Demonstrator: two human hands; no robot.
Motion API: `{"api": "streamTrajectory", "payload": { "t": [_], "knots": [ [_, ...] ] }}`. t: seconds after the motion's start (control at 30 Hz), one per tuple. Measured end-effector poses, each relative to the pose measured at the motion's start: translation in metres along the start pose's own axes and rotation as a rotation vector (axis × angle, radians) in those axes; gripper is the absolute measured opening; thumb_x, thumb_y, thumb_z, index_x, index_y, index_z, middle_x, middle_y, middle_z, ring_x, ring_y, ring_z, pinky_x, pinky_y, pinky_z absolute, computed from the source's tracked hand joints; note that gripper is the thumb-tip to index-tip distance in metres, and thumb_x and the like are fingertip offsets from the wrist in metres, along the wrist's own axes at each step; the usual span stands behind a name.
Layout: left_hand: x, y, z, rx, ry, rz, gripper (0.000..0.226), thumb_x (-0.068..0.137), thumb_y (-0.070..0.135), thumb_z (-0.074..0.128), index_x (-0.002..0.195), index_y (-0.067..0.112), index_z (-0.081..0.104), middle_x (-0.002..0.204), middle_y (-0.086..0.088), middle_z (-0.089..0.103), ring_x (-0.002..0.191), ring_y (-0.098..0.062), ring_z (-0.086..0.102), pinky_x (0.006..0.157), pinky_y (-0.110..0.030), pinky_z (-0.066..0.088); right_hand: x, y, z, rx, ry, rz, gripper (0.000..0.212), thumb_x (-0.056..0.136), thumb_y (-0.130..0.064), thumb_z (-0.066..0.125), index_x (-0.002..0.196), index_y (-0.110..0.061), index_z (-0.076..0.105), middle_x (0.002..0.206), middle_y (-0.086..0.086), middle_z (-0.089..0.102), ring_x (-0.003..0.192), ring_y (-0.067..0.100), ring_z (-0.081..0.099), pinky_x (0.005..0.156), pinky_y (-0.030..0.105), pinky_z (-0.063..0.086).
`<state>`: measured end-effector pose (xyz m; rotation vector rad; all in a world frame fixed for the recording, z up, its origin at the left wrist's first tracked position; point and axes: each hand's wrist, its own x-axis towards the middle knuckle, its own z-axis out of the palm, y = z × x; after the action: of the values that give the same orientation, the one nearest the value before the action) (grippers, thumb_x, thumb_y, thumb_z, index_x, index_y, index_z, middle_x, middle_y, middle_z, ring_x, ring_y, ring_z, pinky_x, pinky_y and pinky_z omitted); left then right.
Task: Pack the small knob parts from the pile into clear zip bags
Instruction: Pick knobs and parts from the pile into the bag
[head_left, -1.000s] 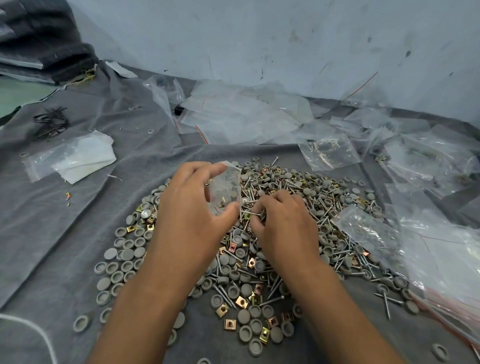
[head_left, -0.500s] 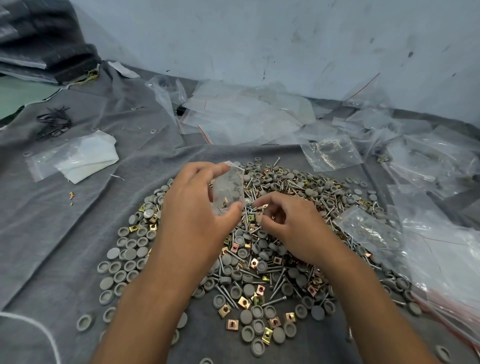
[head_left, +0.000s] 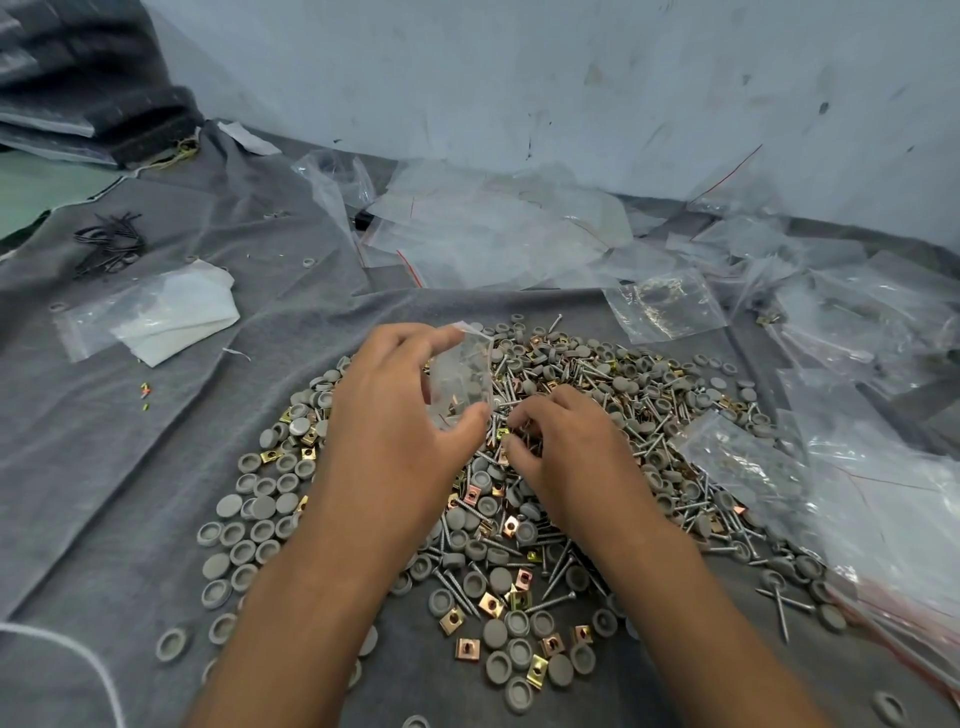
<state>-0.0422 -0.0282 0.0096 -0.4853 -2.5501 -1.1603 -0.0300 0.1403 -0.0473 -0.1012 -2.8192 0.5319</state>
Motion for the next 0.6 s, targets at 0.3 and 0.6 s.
{"api": "streamTrajectory", "payload": {
  "t": [0.3,0.6],
  "knots": [
    [0.000,0.001,0.000,-0.018,0.001,0.003,0.055,0.081,0.028,0.080,0.133,0.024,0.062,0.107,0.015,0.051,0.087,0.005,0.052,0.079,0.003,0.031,0.002,-0.001,0.003,0.093,-0.015,0.082,0.009,0.102,-0.035,0.055,0.103,-0.029,0.062,0.099,-0.012,0.050,0.086,0.003,0.049,0.068,0.013,0.035],
    [0.000,0.001,0.003,0.023,-0.019,0.002,0.059,0.079,0.030,0.081,0.135,0.025,0.061,0.107,0.016,0.049,0.083,0.001,0.046,0.081,0.004,0.030,-0.001,-0.014,-0.049,0.736,0.092,0.038,0.019,0.102,-0.043,0.052,0.097,-0.031,0.066,0.076,-0.012,0.061,0.065,0.005,0.052,0.059,0.022,0.045]
  ]
}}
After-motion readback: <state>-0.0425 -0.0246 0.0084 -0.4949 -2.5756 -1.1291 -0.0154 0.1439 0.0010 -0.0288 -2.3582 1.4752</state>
